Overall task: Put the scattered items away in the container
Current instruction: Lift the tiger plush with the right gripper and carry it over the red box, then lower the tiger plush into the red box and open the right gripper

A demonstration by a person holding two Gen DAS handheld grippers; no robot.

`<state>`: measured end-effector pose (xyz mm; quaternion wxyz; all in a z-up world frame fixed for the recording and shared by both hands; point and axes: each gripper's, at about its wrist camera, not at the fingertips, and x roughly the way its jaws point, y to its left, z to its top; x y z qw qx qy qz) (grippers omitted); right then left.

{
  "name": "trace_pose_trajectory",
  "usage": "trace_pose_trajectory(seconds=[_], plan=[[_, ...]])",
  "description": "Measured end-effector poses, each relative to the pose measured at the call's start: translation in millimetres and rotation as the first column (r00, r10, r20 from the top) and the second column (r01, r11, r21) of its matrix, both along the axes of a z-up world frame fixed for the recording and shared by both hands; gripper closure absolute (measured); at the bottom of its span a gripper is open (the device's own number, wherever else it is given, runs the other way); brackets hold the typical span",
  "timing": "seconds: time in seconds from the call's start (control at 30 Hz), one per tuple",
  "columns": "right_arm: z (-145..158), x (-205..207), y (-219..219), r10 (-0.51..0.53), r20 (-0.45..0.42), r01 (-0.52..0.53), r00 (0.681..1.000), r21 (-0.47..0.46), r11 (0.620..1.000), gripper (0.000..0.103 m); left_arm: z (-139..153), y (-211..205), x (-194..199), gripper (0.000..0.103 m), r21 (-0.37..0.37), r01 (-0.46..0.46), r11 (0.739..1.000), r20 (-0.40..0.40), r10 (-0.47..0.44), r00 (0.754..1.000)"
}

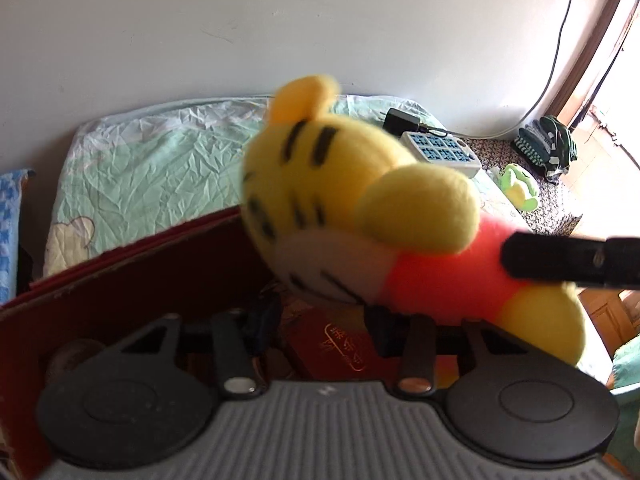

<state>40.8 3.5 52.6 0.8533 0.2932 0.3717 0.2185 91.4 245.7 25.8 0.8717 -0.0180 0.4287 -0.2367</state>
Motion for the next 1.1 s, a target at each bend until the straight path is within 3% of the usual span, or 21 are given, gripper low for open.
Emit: trace_pose_trajectory(seconds=[0.13, 0.2, 0.27, 0.33, 0.43, 0.53, 0.6, 0.7, 0.8, 1.0, 1.1], plan=[[-20.2, -7.5, -1.2, -0.069, -0.114, 0.077, 0.991, 0.069, 0.995, 0.057, -2.4, -4.7, 2.1, 0.061, 0.052, -0.009, 0.999, 0.003, 0.009, 1.000], [-30.2, -9.9, 0.9, -0.099, -0.143, 0.106, 0.985, 0.042, 0.993, 0.060, -11.9, -9.7, 8.4, 0.061, 0.056, 0.010, 0.998, -0.047, -0.008, 0.999], [-28.1, -14.8, 5.6, -0.121, -0.089, 0.118, 0.989, -0.041, 0.992, 0.060, -24.4, -18.7, 14.2, 0.062, 0.083, 0.023, 0.996, -0.101, -0.014, 0.995], [-27.1, -14.7, 9.1, -0.111, -0.081, 0.106, 0.990, -0.062, 0.992, 0.061, -25.3, -24.6, 15.8, 0.071, 0.091, 0.037, 0.995, -0.115, -0.026, 0.993], [-26.6, -11.3, 23.6, -0.068, -0.061, 0.058, 0.996, -0.160, 0.985, 0.061, -27.8, -38.3, 18.9, 0.072, 0.197, 0.044, 0.979, -0.133, -0.018, 0.991], [-24.6, -16.3, 30.0, -0.066, -0.065, 0.051, 0.996, -0.216, 0.975, 0.059, -24.3, -33.9, 17.9, 0.069, 0.181, 0.029, 0.983, -0.141, -0.004, 0.990], [-19.2, -21.5, 24.6, -0.095, -0.040, 0.085, 0.995, -0.204, 0.975, 0.058, -19.9, -26.6, 11.8, 0.057, 0.185, 0.005, 0.983, -0.112, 0.016, 0.994], [-7.7, -27.2, 17.6, -0.132, 0.025, 0.134, 0.991, -0.197, 0.971, 0.058, -15.6, -17.4, 3.2, 0.052, 0.184, -0.020, 0.983, -0.080, 0.035, 0.996], [5.5, -30.4, 15.9, -0.117, 0.097, 0.130, 0.988, -0.146, 0.981, 0.059, -9.5, -15.1, -1.0, 0.052, 0.142, -0.015, 0.990, -0.068, 0.025, 0.997], [16.5, 9.8, 29.7, -0.077, 0.236, 0.108, 0.969, -0.121, 0.987, 0.059, -21.0, -34.8, 0.0, 0.066, 0.180, 0.014, 0.984, -0.083, 0.000, 0.997], [15.2, 34.4, 37.5, -0.034, 0.253, 0.062, 0.967, -0.104, 0.993, 0.059, -21.6, -36.5, -1.8, 0.067, 0.177, 0.015, 0.984, -0.085, 0.000, 0.996]])
